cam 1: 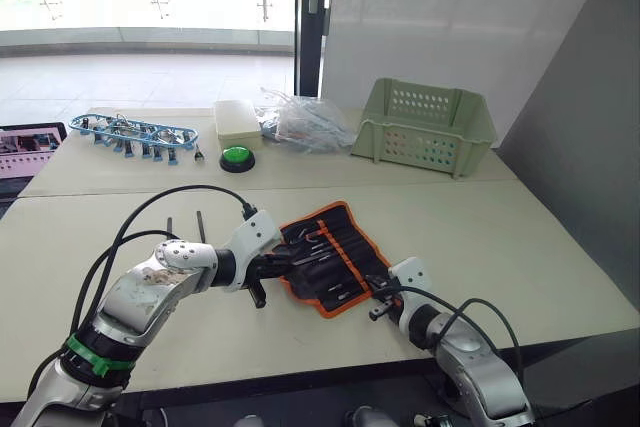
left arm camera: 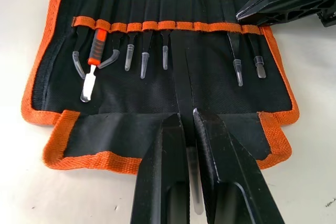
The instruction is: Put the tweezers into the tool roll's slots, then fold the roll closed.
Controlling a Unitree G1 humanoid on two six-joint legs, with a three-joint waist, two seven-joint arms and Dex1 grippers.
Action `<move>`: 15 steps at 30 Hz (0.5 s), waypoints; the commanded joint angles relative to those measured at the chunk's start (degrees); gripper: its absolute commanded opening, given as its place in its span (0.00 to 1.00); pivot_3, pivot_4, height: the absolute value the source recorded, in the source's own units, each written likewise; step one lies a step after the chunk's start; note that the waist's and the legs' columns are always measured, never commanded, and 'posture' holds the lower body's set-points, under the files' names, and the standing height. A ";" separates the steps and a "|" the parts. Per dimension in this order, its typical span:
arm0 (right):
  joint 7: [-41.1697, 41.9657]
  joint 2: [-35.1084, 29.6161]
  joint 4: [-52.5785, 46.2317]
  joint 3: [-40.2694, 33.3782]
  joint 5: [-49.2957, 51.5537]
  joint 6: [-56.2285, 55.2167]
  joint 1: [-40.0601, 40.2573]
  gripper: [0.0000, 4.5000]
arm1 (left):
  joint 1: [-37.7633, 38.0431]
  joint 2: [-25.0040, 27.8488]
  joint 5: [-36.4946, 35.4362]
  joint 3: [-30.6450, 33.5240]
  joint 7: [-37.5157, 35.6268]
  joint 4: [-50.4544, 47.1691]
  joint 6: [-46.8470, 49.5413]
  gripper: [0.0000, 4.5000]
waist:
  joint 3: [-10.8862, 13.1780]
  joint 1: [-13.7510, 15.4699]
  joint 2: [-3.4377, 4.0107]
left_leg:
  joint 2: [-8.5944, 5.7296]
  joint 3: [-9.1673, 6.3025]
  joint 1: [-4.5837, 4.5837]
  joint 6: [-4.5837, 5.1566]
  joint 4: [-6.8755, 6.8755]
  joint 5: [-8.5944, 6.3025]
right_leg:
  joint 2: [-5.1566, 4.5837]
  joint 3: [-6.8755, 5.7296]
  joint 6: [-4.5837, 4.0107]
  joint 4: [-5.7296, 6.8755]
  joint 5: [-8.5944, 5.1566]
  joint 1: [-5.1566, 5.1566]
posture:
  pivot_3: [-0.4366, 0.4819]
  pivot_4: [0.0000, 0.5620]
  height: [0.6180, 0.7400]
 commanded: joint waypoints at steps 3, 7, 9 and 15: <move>-1.96 0.07 6.96 2.24 -2.44 4.35 3.74 0.00 | -4.07 -0.15 3.84 -4.17 -2.01 1.24 -0.92 0.01 | 0.00 -0.07 0.00 | -0.01 -0.01 0.00 0.00 -0.01 0.00 | 0.01 0.03 0.00 -0.01 0.00 -0.01 | 0.48 0.27 0.85; -2.39 0.31 6.62 2.21 -2.38 4.37 4.13 0.00 | -7.07 -1.24 8.41 -8.99 -1.11 3.21 -0.06 0.01 | 0.01 0.10 -0.01 | -0.01 -0.01 -0.01 0.00 0.00 0.00 | 0.01 0.03 0.00 -0.01 0.00 -0.03 | 0.48 0.27 0.85; -2.58 0.38 6.27 2.24 -2.33 4.46 4.37 0.00 | -8.24 -2.04 9.36 -10.20 -1.21 4.01 0.56 0.01 | 0.01 0.11 -0.01 | -0.03 -0.01 -0.01 0.00 -0.01 0.00 | 0.00 0.06 0.00 -0.01 0.00 -0.03 | 0.48 0.27 0.85; -3.04 0.68 5.78 2.32 -2.36 4.62 4.68 0.00 | -10.15 -3.99 11.41 -12.13 -2.30 6.72 0.00 0.01 | 0.01 0.08 -0.01 | -0.03 -0.01 -0.03 0.00 -0.01 -0.01 | 0.03 0.05 0.00 0.01 0.00 -0.03 | 0.48 0.27 0.85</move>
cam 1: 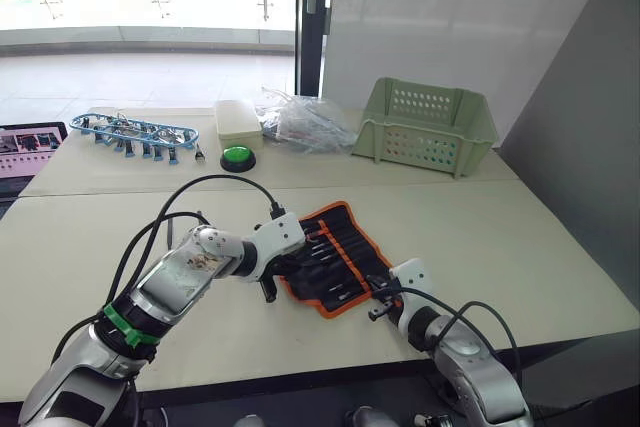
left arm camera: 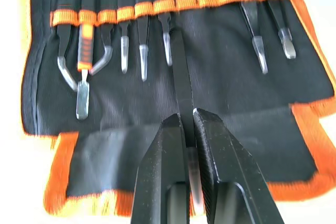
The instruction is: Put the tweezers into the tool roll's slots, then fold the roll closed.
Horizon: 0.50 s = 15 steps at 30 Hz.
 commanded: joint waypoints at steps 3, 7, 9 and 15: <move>-1.80 -0.05 6.69 2.12 -2.28 4.67 3.75 0.00 | -1.91 -1.69 1.46 -0.62 -1.35 0.42 0.03 0.01 | 0.00 0.05 0.00 | 0.00 -0.01 0.00 0.00 0.00 0.00 | 0.01 0.00 0.00 0.01 0.00 0.00 | 0.48 0.27 0.85; -2.13 0.01 6.49 2.07 -2.21 4.62 3.99 0.00 | -1.96 -2.21 1.97 -1.04 -2.27 0.56 -0.06 0.01 | 0.01 0.11 0.00 | -0.02 -0.01 -0.02 0.00 0.00 0.00 | -0.02 0.00 0.00 0.00 0.00 0.00 | 0.48 0.27 0.85; -2.29 0.04 6.39 2.07 -2.18 4.55 4.18 0.00 | -1.98 -2.64 2.30 -1.26 -2.46 0.79 -0.31 0.01 | 0.01 0.12 0.00 | -0.02 -0.01 -0.02 0.00 0.00 -0.01 | -0.02 0.00 0.00 0.00 0.00 0.00 | 0.48 0.27 0.85; -2.59 0.11 5.94 2.06 -2.14 4.64 4.59 0.00 | -2.32 -3.18 3.00 -0.95 -3.22 2.03 -1.04 0.01 | 0.01 0.13 -0.01 | -0.03 -0.02 -0.04 0.00 0.00 -0.01 | -0.01 0.00 0.00 0.00 0.00 0.00 | 0.48 0.27 0.85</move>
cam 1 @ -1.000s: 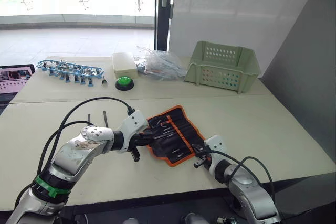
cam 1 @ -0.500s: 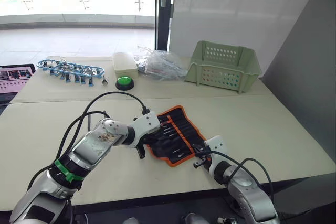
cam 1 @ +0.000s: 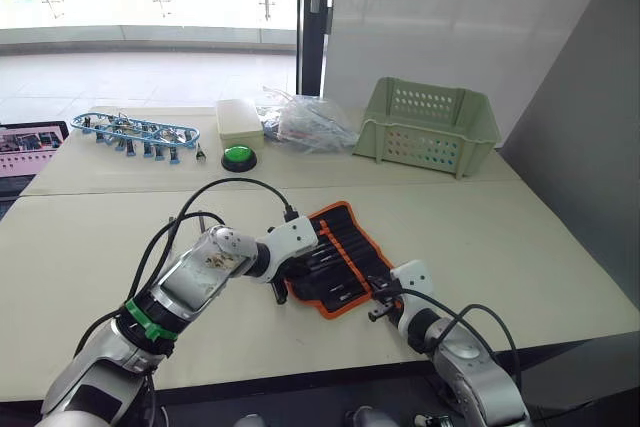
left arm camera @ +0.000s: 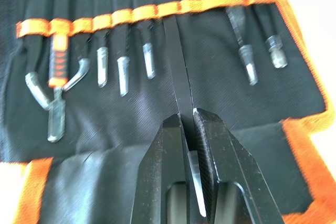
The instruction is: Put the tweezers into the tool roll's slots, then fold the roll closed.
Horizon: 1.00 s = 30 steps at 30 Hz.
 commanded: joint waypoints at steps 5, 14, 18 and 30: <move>-1.09 -0.67 6.64 2.01 -2.11 4.75 3.64 0.00 | -2.32 -1.73 2.35 -0.61 -0.92 2.35 -2.42 0.01 | 0.00 0.07 0.00 | -0.03 -0.01 0.00 0.00 0.00 0.00 | 0.00 0.00 0.00 0.00 0.00 0.01 | 0.48 0.27 0.85; -1.27 -0.70 5.69 1.95 -2.05 5.10 4.07 0.00 | -4.87 -7.33 5.54 -1.76 -0.06 9.23 -5.85 0.01 | -0.01 0.12 -0.02 | -0.06 -0.02 -0.23 0.04 0.01 0.02 | 0.04 0.00 0.03 0.06 0.02 0.06 | 0.48 0.27 0.85; -1.30 -0.68 5.37 2.05 -2.05 5.20 4.26 0.00 | -5.90 -10.21 7.05 -1.94 0.58 13.02 -8.69 0.01 | -0.01 0.11 -0.03 | -0.10 -0.02 -0.30 0.25 0.03 0.14 | 0.07 0.03 0.13 0.07 0.08 0.06 | 0.48 0.27 0.85; -1.18 -1.08 4.89 2.29 -1.91 5.50 4.34 0.00 | -7.07 -18.00 11.41 -0.03 4.42 25.11 -19.13 0.01 | -0.05 0.35 -0.08 | -0.22 -0.07 -0.37 0.24 0.10 0.14 | 0.01 0.06 0.22 0.07 0.13 0.11 | 0.48 0.27 0.85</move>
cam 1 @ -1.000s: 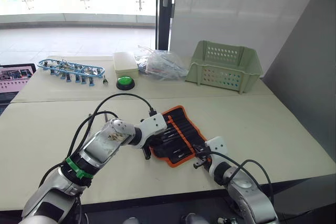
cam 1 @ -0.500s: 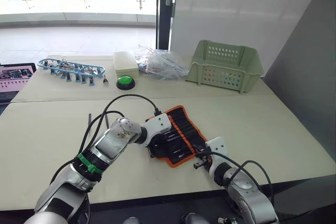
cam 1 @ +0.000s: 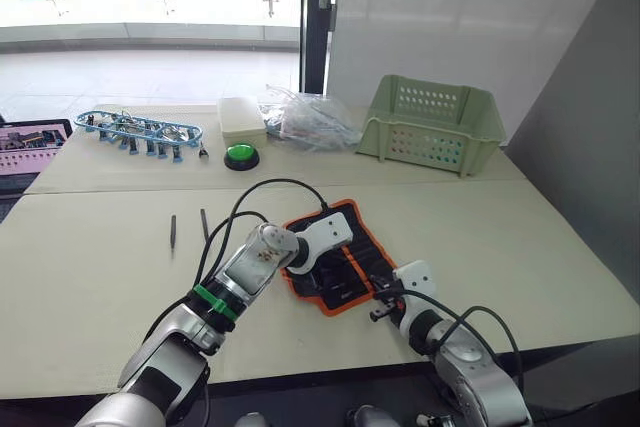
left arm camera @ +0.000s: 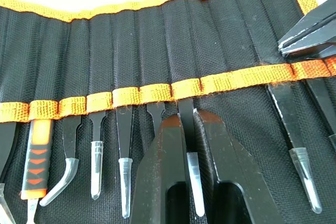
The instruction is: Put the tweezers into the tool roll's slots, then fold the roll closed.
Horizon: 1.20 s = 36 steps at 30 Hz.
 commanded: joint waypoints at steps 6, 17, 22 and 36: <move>-0.05 -1.15 6.32 2.60 -1.67 5.48 3.53 0.00 | 0.41 2.41 0.18 5.19 0.46 -5.87 0.70 0.31 | 0.03 -0.23 0.04 | 0.00 0.00 -0.07 -0.03 0.05 -0.02 | -0.01 0.00 0.08 0.00 0.05 -0.02 | 0.48 0.27 0.85; 1.22 -2.12 8.63 1.96 -1.75 5.05 1.33 0.00 | 24.74 15.87 -10.76 33.55 0.91 -36.91 13.13 1.00 | 0.17 -1.93 0.30 | 0.04 -0.01 0.11 0.45 -0.08 0.01 | 0.04 0.04 0.04 0.36 0.22 -0.08 | 0.48 0.27 0.85; 2.46 -3.24 9.78 1.27 -1.41 4.83 0.31 0.00 | 44.69 12.78 -12.04 51.27 7.32 -44.55 5.10 1.00 | 0.33 -1.07 -0.10 | 0.19 -0.01 0.45 0.30 -0.12 -0.15 | 0.03 -0.14 -0.06 0.35 0.16 -0.14 | 0.48 0.27 0.85; 6.34 -5.80 12.63 0.12 -1.09 4.85 -1.75 0.00 | 80.44 -11.80 -22.65 70.70 16.27 -54.27 -11.47 1.00 | 0.25 -0.49 0.03 | 0.49 -0.28 -0.93 -0.41 0.06 -0.57 | -1.07 -1.37 -0.04 -2.09 0.14 -0.51 | 0.48 0.27 0.85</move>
